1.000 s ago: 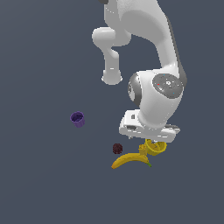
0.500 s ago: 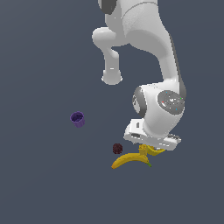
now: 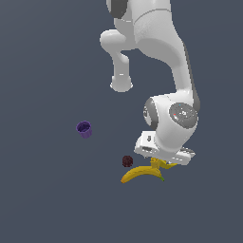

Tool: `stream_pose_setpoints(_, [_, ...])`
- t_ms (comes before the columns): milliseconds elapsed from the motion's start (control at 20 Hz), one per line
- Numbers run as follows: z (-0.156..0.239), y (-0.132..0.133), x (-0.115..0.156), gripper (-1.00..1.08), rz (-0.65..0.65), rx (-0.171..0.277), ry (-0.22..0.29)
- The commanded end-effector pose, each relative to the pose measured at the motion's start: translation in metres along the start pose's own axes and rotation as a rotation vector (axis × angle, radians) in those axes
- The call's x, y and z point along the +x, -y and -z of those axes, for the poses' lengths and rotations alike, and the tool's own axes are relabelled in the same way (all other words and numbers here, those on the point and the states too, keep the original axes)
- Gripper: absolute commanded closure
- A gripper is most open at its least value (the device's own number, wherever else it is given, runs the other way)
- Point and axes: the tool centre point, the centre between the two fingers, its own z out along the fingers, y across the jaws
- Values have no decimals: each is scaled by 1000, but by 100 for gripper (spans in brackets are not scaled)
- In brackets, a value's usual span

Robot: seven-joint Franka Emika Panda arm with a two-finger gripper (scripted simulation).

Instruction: Pick up a designated object from a clutter of objects.

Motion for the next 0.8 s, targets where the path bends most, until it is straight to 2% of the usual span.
stream_pose_setpoints(0, [-13, 0, -1, -92, -1, -1, 1])
stream_pose_setpoints(250, [-35, 0, -1, -92, -2, 0, 0])
stream_pose_setpoints(500, [-39, 0, 0, -92, -2, 0, 0])
stream_pose_setpoints(550, [-39, 0, 0, 108, -2, 0, 0])
stream_pose_setpoints(750, [-39, 0, 0, 108, -2, 0, 0])
